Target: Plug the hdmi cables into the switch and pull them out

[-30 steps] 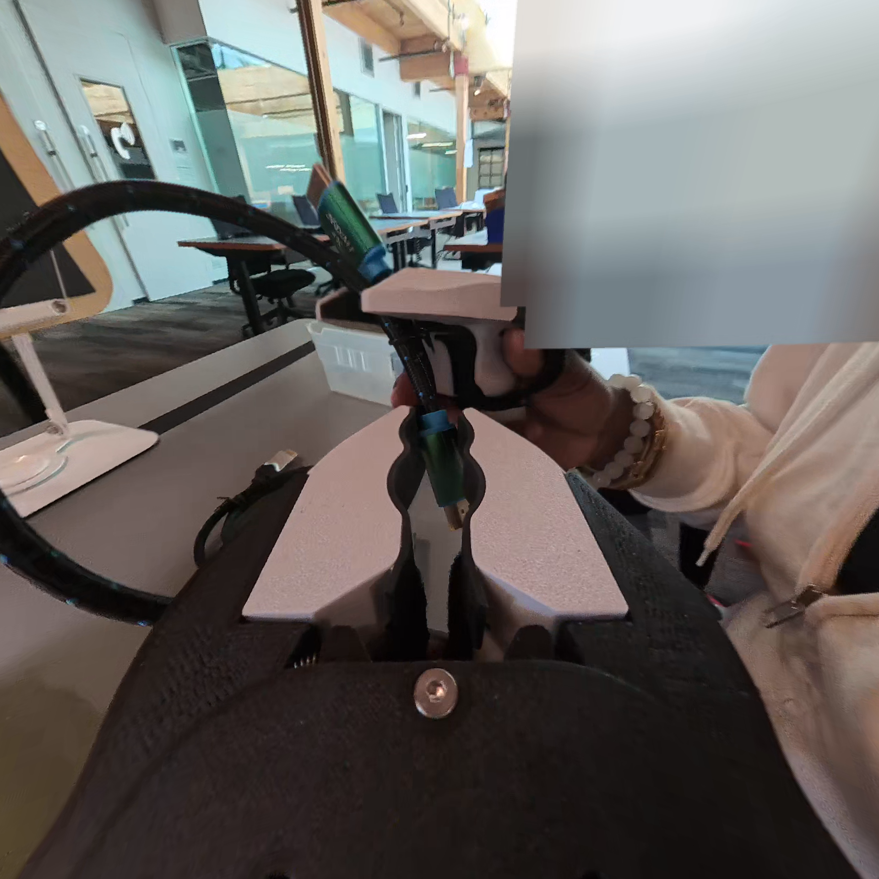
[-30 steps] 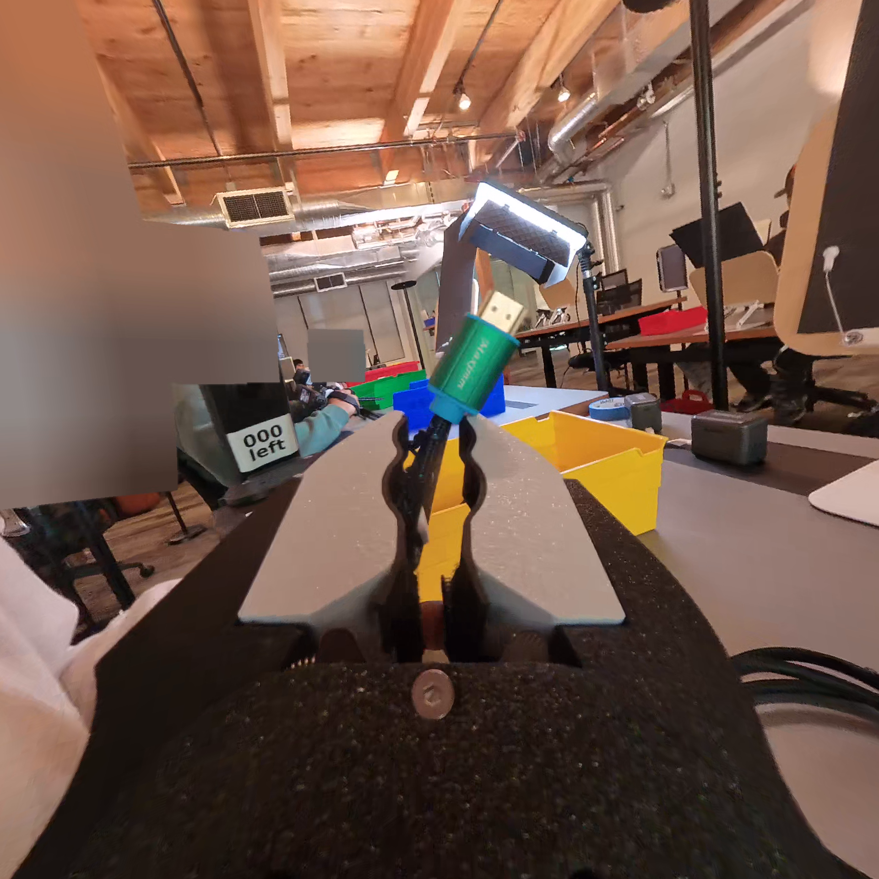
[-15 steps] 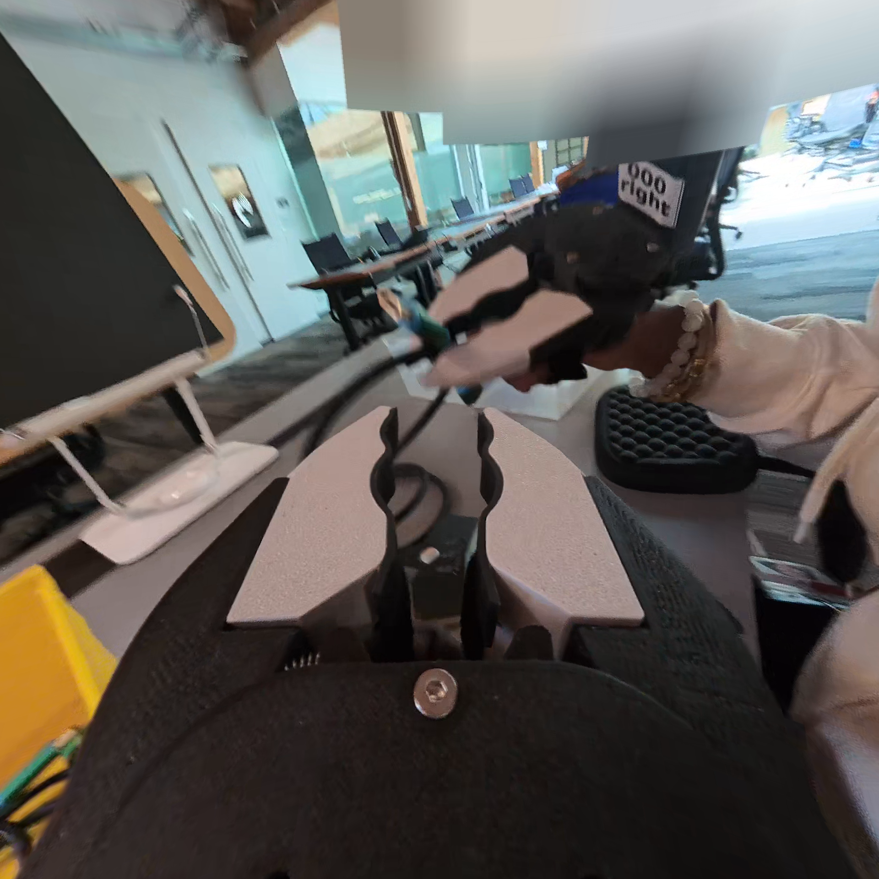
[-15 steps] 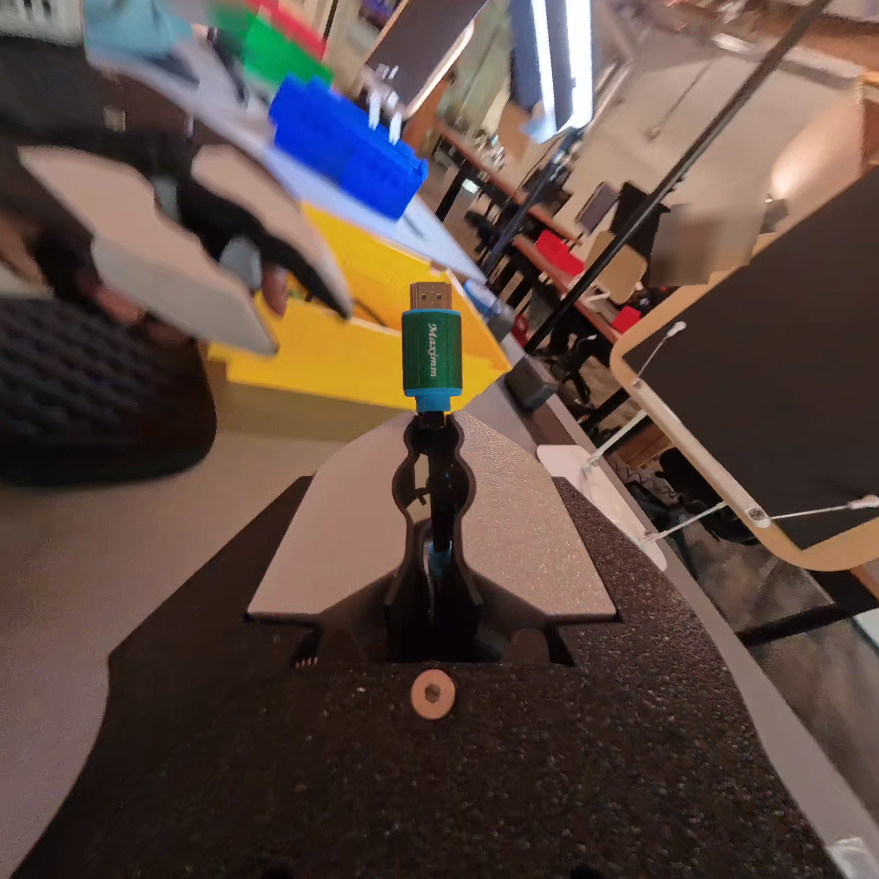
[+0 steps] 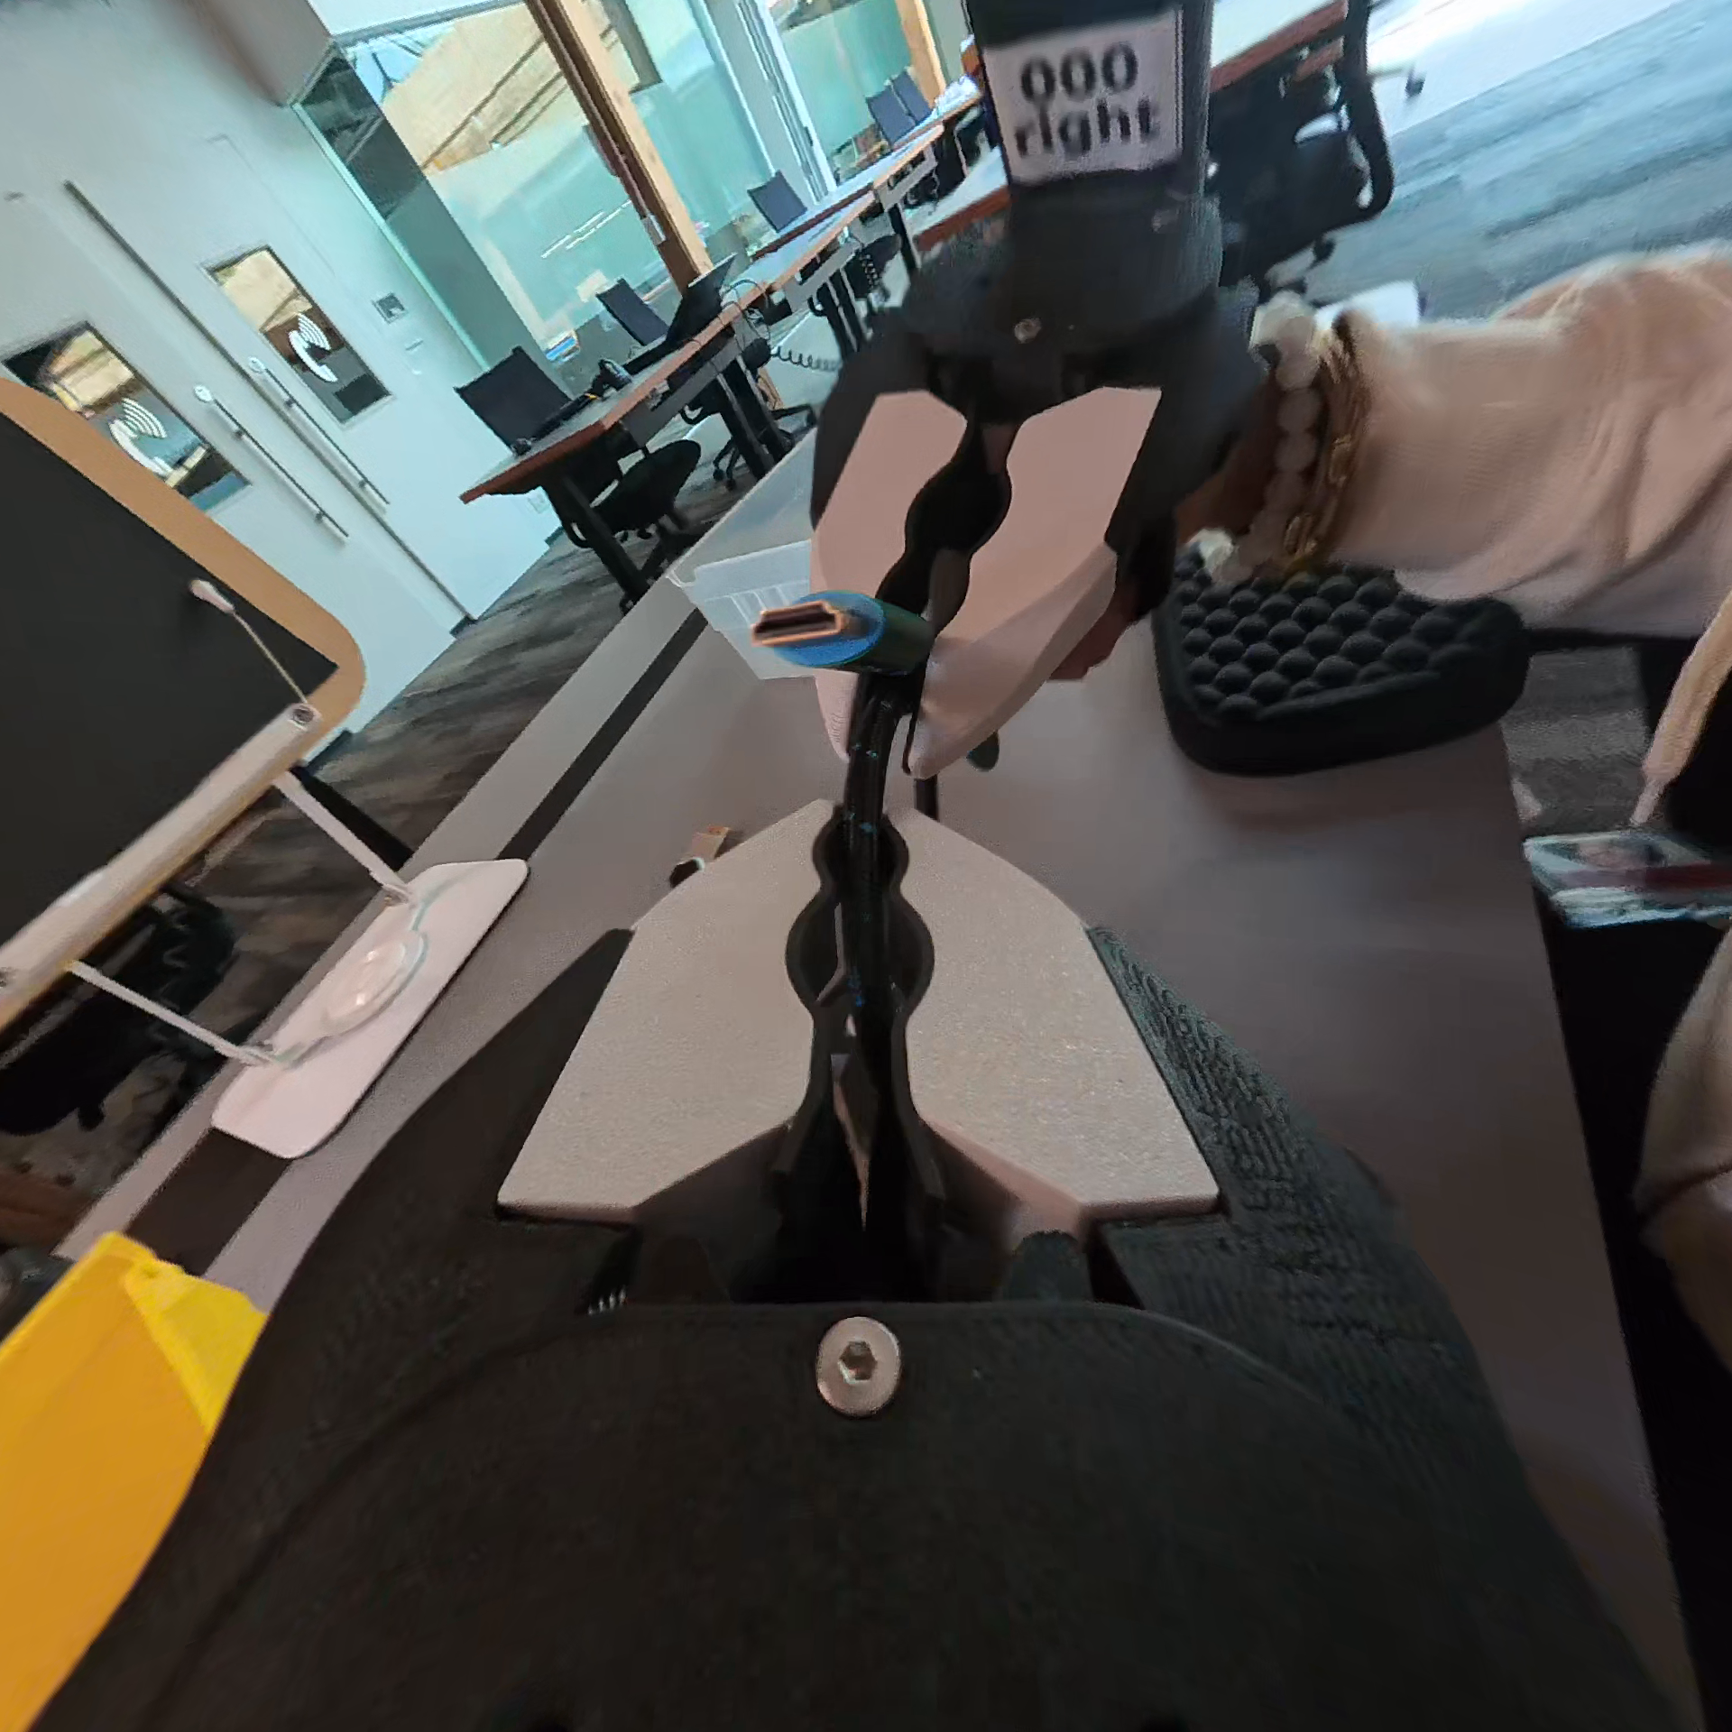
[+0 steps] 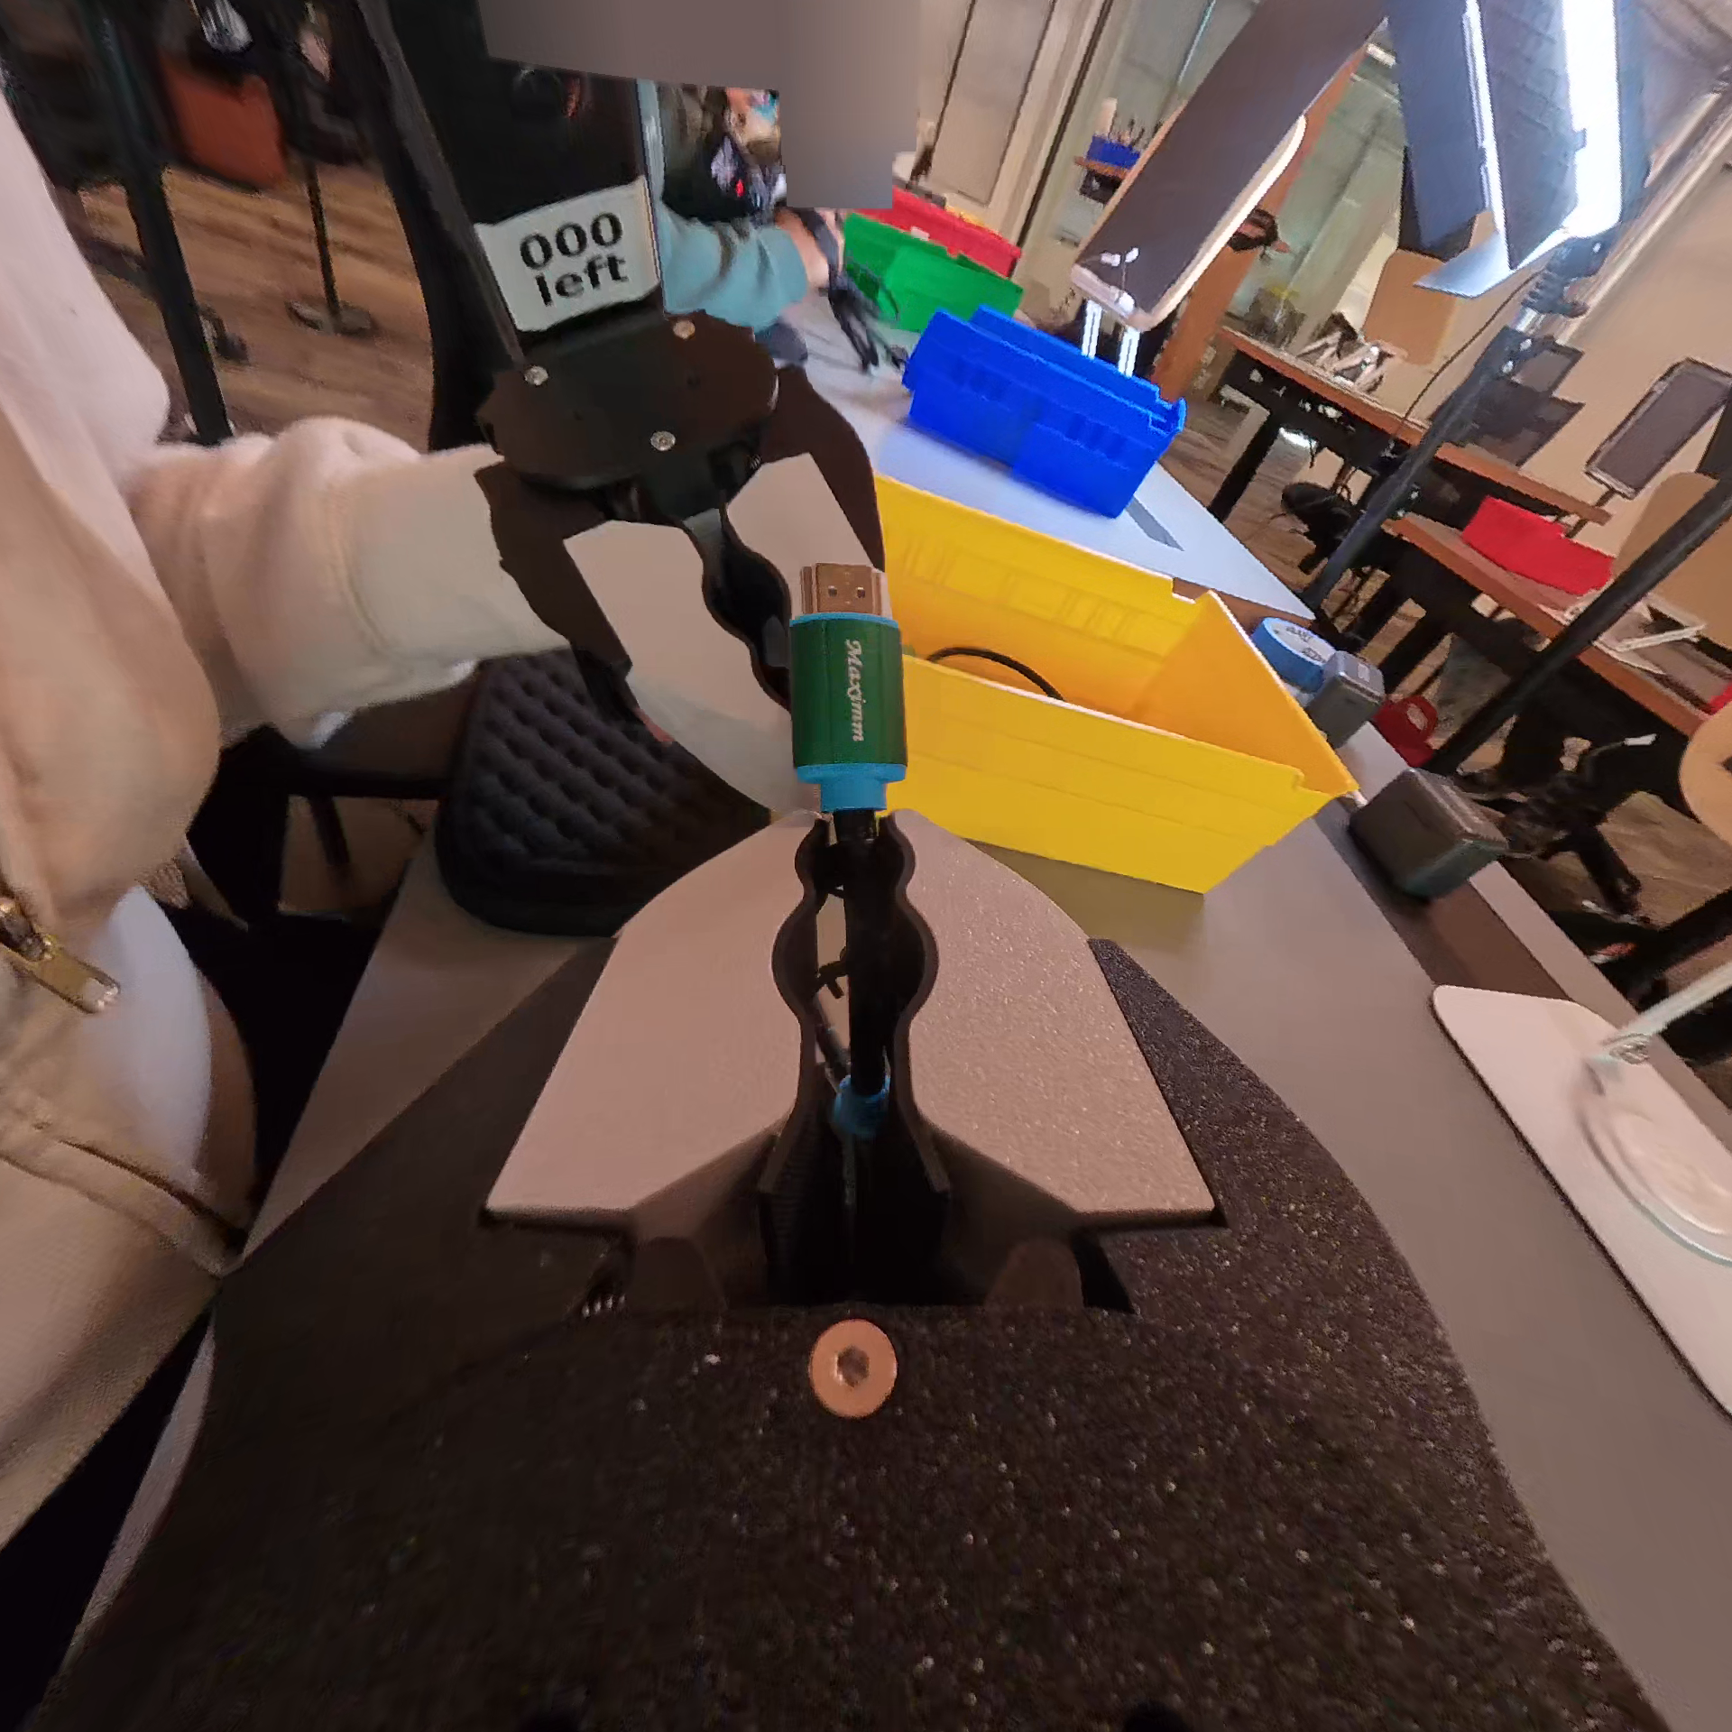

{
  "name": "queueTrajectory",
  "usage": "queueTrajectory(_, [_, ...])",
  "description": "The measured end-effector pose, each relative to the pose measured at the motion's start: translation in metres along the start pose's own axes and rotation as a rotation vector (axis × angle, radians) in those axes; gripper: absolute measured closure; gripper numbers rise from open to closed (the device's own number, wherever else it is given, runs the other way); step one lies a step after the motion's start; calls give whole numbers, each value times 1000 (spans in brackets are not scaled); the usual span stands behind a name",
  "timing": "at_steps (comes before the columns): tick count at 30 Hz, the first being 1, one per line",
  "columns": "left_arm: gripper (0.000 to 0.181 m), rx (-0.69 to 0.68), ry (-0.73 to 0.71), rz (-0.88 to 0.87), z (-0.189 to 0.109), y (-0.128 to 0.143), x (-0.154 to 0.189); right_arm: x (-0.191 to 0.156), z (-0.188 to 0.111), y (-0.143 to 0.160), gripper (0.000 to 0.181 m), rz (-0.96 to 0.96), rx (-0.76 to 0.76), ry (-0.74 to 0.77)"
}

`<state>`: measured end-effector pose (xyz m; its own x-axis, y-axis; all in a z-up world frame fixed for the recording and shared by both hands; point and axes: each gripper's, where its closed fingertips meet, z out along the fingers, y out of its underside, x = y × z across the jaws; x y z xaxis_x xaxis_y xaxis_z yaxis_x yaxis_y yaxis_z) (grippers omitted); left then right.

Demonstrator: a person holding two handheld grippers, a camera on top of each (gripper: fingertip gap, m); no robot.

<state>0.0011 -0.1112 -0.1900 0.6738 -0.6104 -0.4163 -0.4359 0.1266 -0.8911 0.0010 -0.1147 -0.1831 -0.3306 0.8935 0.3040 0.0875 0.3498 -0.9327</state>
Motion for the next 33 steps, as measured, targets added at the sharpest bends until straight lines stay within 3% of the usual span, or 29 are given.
queueTrajectory(5, [177, 51, 31, -112, -1, -8, 0, 4, -2, -7, 168, 69, 120, 32])
queueTrajectory(8, [177, 42, 57, -128, 0, -4, 5, 6, -9, -11, 157, 51, 162, 69])
queueTrajectory(12, [177, 60, 139, -113, 1, -4, 23, -6, -8, -3, 145, 51, 113, 43])
queueTrajectory(16, [177, 31, 184, -122, 6, 1, 40, -25, -12, 4, 159, 54, 85, 11])
queueTrajectory(28, [177, 21, 279, -270, 12, 4, 72, -49, -30, 20, 160, 153, 24, 60])
queueTrajectory(33, [177, 8, 195, -427, 15, 7, 66, -38, -35, 24, 157, 23, -9, 223])
